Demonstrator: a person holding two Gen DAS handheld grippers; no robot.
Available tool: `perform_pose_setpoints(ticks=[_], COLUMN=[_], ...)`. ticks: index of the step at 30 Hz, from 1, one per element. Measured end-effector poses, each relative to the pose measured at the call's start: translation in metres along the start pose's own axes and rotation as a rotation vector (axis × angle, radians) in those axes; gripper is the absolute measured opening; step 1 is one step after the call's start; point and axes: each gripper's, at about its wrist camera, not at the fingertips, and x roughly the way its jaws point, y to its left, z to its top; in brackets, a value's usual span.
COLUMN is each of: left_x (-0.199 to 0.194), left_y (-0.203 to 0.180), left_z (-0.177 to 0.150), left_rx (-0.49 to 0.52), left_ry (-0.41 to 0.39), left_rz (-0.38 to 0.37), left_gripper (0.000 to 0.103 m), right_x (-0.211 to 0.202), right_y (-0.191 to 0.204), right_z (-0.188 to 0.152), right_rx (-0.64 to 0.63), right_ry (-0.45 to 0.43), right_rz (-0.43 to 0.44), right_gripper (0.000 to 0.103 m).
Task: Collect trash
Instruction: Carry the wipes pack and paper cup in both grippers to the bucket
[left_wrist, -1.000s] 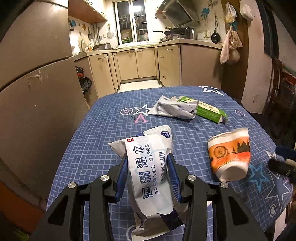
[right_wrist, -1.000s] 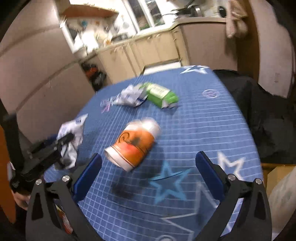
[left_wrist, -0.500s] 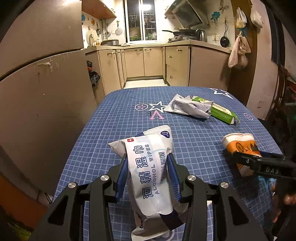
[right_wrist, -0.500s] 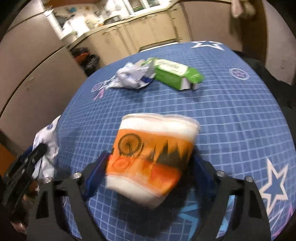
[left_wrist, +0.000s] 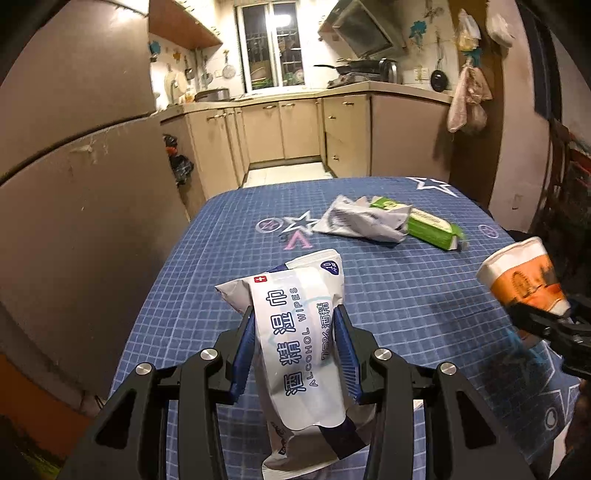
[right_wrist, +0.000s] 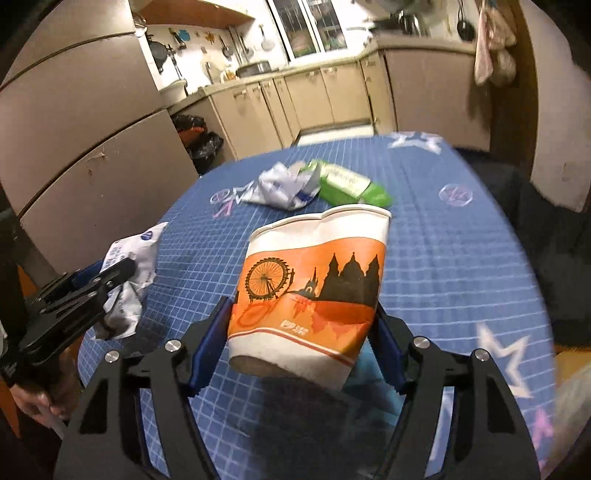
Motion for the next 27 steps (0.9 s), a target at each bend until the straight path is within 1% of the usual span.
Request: perform_pose_setpoints(ticks=[7,9,15,22,27], left_x=[-0.012,-0.017,-0.029,-0.045,-0.059], left_y=[-0.039,-0.052,-0.089,-0.149,-0.203], left_z=[0.009,0.013,0.023,0.036,0.043], left_rx=[0.069,0.089,0.14,0.224,0.291], left_ry=[-0.035,-0.048,-0.078,-0.119,-0.15], left_rz=[-0.034,-0.049,-0.092,-0.156,-0.225], left_gripper=[0.043,0.043,0.043,0.043,0.043], right_x=[-0.056,-0.066,-0.101,-0.149,-0.182], right_y=[-0.018,-0.021,-0.049,-0.085,-0.113], right_z=[0.001,0.002,-0.002,-0.008,-0.017], right_rx=[-0.003,-0.001,0.039,0.065,0.085], right_ry=[-0.075,-0.089,-0.144,-0.219,-0.254], right_rz=[-0.033,-0.045,-0.089,-0.166,-0.235], right_gripper=[0.067,0.068,0.068,0.068,0.068])
